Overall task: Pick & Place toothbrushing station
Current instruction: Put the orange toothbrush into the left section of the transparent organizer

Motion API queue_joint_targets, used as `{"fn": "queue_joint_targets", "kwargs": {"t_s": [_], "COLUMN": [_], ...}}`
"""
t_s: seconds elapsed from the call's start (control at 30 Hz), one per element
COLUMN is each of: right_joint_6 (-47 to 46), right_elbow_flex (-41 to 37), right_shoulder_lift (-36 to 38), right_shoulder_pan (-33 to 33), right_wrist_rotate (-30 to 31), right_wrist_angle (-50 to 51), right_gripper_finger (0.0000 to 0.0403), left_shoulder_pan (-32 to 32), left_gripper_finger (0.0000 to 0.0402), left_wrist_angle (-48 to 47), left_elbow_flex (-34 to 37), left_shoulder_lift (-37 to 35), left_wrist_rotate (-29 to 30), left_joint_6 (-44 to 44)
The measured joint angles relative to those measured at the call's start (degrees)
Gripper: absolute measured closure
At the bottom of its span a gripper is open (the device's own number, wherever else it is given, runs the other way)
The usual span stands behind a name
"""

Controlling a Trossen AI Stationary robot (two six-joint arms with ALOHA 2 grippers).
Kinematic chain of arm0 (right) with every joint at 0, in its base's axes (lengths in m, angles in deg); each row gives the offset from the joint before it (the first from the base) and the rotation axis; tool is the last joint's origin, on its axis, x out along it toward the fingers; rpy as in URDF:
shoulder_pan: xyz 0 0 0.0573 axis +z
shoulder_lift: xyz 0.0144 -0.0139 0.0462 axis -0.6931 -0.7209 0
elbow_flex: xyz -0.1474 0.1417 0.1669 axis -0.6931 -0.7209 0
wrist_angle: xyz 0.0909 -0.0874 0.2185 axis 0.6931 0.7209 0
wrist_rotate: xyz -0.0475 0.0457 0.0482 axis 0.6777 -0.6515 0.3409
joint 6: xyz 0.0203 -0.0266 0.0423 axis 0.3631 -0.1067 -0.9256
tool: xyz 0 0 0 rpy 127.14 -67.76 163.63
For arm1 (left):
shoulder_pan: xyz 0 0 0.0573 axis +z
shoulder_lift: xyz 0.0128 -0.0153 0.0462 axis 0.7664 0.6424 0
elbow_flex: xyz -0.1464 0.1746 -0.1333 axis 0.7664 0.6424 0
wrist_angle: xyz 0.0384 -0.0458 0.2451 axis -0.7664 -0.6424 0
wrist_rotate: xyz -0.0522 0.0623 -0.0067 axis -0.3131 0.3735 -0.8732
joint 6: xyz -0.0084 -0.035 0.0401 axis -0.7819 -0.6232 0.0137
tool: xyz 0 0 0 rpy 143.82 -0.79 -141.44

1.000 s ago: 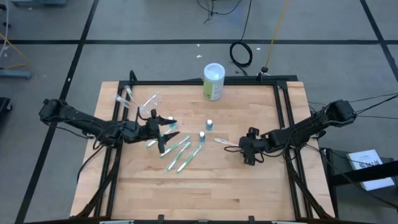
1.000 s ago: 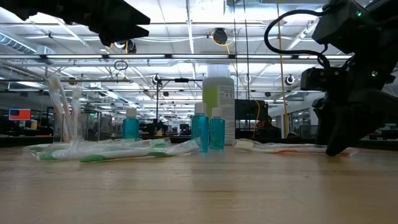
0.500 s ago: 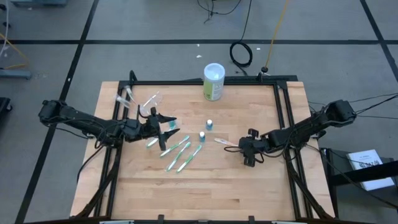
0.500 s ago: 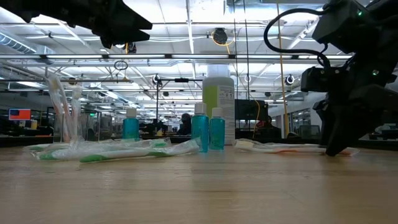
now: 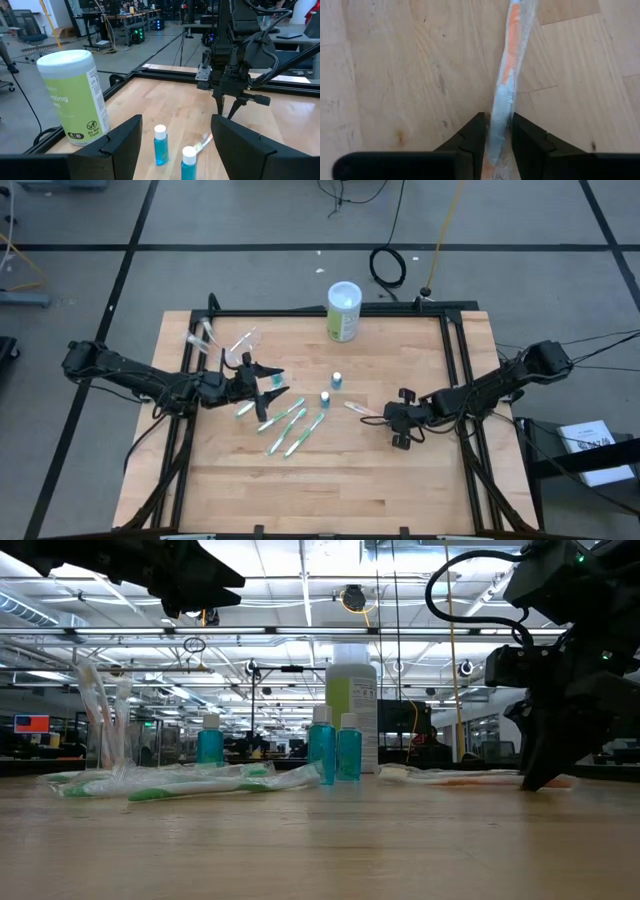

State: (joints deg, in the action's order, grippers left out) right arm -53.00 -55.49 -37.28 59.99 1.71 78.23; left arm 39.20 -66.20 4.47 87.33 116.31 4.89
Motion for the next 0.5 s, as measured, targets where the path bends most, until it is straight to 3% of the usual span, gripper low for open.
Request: {"fn": "queue_joint_targets", "kwargs": {"t_s": [0.3,0.5], "right_joint_6": [1.54,2.69], "right_elbow_flex": [-0.22,-0.20], "right_shoulder_lift": [6.29,10.45], "right_shoulder_pan": [-0.04,-0.02], "right_wrist_rotate": [0.09,2.14], "right_wrist_angle": [0.55,0.53], "right_gripper_finger": [0.0381,0.0376], "left_shoulder_pan": [0.00,0.00], "left_gripper_finger": [0.0163,0.0163], "left_wrist_angle": [0.03,0.01], "left_elbow_flex": [0.00,0.00], "left_shoulder_lift": [0.00,0.00], "left_wrist_rotate": [0.00,0.00], "left_joint_6": [-0.05,-0.07]}}
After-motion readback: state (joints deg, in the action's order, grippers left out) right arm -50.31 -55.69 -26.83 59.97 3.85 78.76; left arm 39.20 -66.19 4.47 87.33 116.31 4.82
